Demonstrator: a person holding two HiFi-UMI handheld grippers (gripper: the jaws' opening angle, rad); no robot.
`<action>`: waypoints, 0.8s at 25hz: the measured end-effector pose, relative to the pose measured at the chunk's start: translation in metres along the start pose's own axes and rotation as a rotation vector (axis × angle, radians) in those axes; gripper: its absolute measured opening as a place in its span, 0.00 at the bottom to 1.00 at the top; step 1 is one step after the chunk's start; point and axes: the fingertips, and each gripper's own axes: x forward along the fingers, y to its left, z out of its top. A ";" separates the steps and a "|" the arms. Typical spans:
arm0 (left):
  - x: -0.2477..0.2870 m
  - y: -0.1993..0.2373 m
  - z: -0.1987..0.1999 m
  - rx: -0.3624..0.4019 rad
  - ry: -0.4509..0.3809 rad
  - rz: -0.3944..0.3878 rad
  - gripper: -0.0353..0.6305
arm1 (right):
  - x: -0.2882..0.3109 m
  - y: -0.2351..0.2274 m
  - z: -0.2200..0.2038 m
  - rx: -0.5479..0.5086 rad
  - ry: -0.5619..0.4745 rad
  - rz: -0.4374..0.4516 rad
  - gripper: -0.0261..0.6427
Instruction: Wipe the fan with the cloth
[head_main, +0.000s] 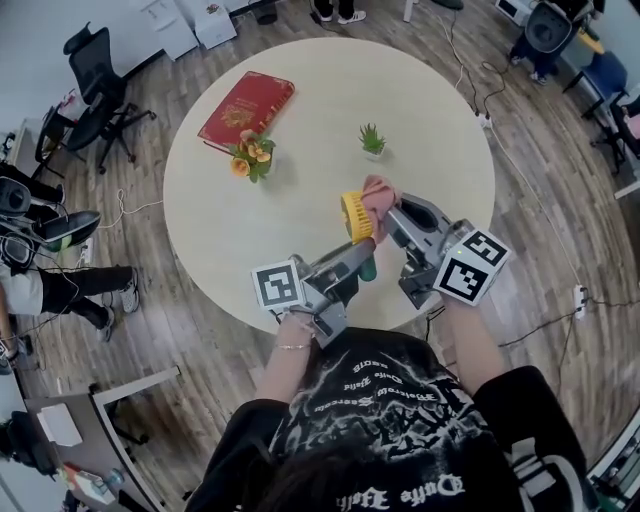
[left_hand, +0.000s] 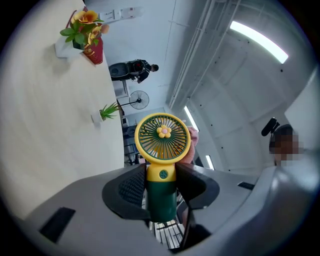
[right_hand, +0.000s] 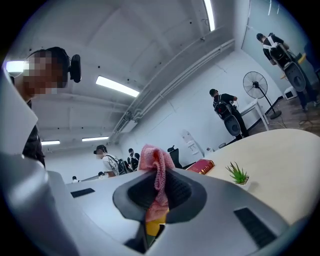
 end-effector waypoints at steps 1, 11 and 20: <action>0.001 0.001 -0.003 0.010 0.018 0.010 0.35 | 0.001 -0.002 0.002 -0.001 -0.003 -0.004 0.08; 0.003 -0.001 -0.010 0.239 0.152 0.059 0.35 | 0.006 -0.034 -0.004 0.127 -0.008 -0.074 0.08; 0.004 -0.019 -0.019 0.288 0.212 -0.003 0.35 | 0.009 -0.037 -0.029 0.234 0.091 -0.031 0.08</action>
